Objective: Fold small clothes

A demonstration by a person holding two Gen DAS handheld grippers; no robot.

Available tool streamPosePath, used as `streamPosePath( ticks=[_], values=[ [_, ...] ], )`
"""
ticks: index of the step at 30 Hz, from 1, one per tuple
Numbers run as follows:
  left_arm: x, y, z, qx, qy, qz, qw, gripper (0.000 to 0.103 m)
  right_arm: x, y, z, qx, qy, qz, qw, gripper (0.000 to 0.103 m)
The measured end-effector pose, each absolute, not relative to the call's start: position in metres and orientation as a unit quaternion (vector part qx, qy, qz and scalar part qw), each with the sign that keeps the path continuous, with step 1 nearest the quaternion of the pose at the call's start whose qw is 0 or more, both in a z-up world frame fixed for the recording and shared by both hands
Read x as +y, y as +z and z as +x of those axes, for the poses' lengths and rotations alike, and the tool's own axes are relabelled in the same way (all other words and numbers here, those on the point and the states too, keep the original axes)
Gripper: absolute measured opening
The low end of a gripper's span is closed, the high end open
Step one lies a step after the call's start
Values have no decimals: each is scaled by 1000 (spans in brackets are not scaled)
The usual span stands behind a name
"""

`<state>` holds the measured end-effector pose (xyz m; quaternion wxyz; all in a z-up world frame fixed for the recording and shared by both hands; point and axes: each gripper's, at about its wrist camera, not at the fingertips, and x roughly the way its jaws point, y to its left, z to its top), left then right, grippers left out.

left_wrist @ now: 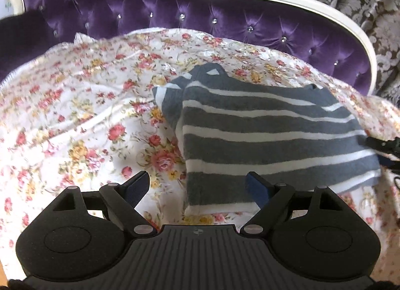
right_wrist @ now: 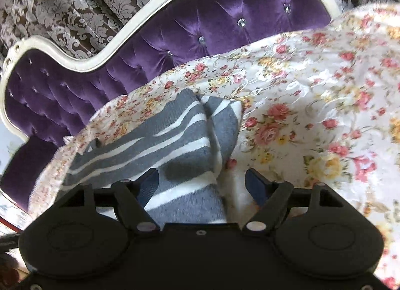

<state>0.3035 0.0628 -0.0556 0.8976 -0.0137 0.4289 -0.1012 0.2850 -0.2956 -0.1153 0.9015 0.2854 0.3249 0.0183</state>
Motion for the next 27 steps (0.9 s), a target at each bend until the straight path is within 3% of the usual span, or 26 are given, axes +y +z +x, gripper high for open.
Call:
streamPosePath(
  ticks=[11,19,27],
  values=[
    [25,-45,343,441,-110,-8,891,84,-287,-129,300,279,60,308,908,98],
    [-27,-50,392,464,-111,-24,879,84,-284,-125,305,290,56,299,907,100],
    [-73,-70,410,471,-77,34,878,84,-289,-125,306,299,63,312,900,100]
  ],
)
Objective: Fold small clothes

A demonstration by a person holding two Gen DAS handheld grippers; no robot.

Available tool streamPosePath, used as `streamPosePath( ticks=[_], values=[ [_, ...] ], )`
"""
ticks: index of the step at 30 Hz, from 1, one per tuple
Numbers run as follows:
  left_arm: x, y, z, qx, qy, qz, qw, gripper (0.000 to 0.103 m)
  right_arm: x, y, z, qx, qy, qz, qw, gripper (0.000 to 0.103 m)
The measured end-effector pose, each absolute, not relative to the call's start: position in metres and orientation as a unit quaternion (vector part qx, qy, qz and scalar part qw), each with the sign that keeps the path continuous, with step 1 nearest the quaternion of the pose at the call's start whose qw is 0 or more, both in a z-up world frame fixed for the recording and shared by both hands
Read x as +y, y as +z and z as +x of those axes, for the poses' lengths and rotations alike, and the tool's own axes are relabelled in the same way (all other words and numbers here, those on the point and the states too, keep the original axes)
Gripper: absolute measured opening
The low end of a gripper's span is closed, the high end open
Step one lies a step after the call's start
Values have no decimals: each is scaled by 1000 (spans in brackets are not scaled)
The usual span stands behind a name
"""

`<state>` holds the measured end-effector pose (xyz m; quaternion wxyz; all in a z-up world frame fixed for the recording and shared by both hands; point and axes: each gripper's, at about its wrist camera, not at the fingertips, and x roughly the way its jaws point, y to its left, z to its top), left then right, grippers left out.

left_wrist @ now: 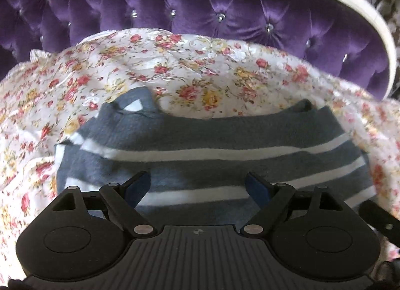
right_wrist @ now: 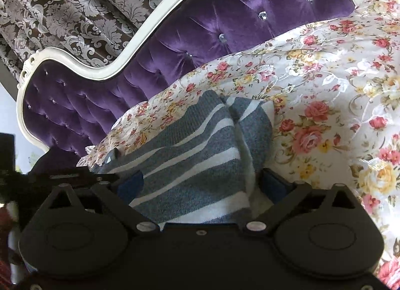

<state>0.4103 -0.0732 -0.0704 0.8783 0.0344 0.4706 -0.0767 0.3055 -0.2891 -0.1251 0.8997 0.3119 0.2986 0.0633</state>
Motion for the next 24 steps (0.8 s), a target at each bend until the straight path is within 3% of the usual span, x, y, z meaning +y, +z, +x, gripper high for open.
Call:
streamPosePath(
  ticks=[7,14,24],
  values=[
    [-93,-84,411,459,-48,89,882,89,-290,-124,305,304,61,322,895,100],
    [-91,-91,414,454,-35,85,886,103,-289,-123,306,308,61,317,895,100],
    [-92,-94,415,450,-35,91,888,103,-290,-124,305,309,61,320,893,100]
  ],
)
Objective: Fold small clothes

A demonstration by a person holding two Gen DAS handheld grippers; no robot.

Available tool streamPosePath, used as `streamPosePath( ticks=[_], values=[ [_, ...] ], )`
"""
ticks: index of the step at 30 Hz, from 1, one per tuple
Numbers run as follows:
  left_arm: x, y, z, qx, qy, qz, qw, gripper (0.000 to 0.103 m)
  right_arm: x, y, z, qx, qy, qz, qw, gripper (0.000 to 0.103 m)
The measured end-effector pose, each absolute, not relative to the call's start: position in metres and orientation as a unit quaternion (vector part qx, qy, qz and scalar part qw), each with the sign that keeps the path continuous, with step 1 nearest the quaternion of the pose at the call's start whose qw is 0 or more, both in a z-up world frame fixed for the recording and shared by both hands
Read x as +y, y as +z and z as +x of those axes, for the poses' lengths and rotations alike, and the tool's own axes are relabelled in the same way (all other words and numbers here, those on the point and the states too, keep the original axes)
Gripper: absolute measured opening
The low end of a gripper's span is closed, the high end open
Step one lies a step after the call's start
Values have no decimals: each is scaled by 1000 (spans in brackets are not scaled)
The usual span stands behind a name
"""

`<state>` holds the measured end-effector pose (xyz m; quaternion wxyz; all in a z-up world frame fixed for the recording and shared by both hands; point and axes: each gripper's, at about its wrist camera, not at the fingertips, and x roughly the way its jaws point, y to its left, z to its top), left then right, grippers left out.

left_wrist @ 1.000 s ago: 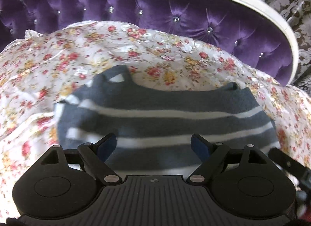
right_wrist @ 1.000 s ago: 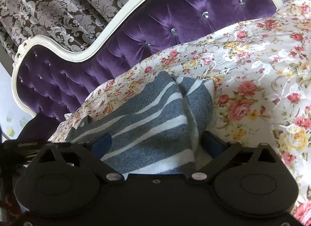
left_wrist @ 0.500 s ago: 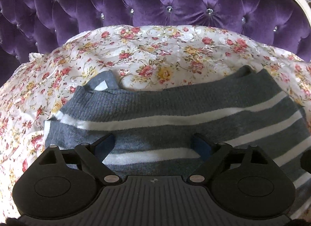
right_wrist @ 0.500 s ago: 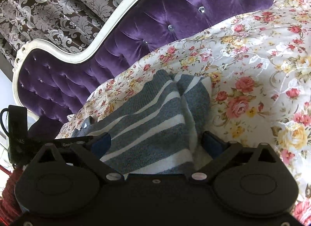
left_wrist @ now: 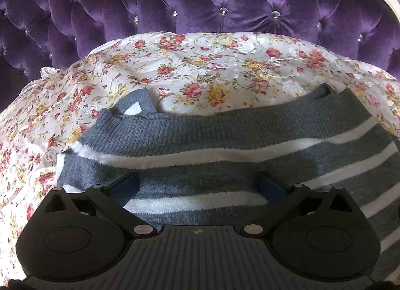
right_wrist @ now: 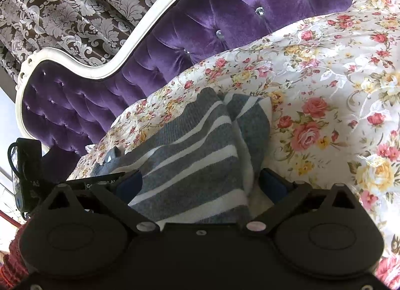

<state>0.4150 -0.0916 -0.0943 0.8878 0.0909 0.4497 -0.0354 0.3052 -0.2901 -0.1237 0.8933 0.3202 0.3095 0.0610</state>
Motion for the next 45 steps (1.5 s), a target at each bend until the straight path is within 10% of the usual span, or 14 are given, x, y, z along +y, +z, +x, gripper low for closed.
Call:
streamPosePath(
  ticks=[45],
  values=[
    [-67,-95,318,471,-103,66,874,103,-303,-126,301,315,79,362,874,100]
  ],
)
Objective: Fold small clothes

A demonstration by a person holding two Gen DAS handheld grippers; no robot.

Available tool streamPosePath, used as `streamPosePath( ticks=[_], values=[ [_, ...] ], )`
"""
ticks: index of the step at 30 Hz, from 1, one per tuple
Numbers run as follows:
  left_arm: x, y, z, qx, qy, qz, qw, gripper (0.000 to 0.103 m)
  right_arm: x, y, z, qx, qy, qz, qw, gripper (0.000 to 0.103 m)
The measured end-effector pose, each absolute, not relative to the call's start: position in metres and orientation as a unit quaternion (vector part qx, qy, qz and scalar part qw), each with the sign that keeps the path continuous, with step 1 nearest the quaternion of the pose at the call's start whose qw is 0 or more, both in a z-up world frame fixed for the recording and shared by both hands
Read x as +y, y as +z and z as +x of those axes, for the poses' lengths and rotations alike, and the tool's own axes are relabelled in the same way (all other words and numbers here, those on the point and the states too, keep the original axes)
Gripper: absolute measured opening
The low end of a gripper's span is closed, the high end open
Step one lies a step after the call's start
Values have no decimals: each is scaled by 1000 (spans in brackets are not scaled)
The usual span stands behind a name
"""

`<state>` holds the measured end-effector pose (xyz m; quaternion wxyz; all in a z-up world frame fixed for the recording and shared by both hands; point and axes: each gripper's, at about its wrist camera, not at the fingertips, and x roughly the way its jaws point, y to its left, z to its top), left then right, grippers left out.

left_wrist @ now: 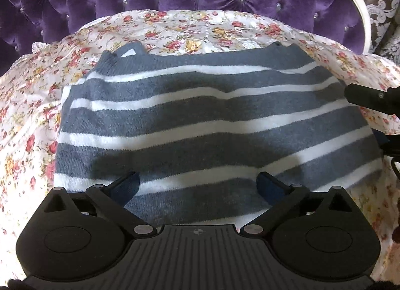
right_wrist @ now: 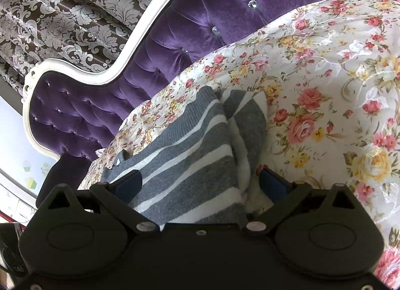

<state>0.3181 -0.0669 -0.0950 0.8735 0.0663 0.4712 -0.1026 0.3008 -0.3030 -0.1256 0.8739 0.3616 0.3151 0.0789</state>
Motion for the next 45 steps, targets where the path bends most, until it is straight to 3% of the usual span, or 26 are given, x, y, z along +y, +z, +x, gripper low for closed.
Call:
streamPosePath(
  ticks=[13,15,17,21,22,25,37,45],
  values=[
    [-37,-76,303,445,-112,31,888,101,-305,-127,303,313,100,363,872,101],
    [-26,-71,301,439,-107,29,891,101,-304,-127,304,315,97,355,875,90],
    [-15,-67,300,437,-106,24,893,101,-304,-129,304,319,88,351,876,65],
    [8,-64,301,436,-92,19,895,101,-308,-134,305,322,82,352,875,45],
    [14,-63,302,436,-89,18,895,101,-308,-134,305,324,81,350,875,34],
    [33,-64,305,439,-81,13,895,101,-302,-128,303,322,74,319,888,26],
    [87,-57,314,446,-72,-20,892,101,-254,-87,309,337,4,175,925,23],
    [118,-42,314,441,-63,-65,893,101,-176,-16,330,315,41,54,947,21]
  ],
)
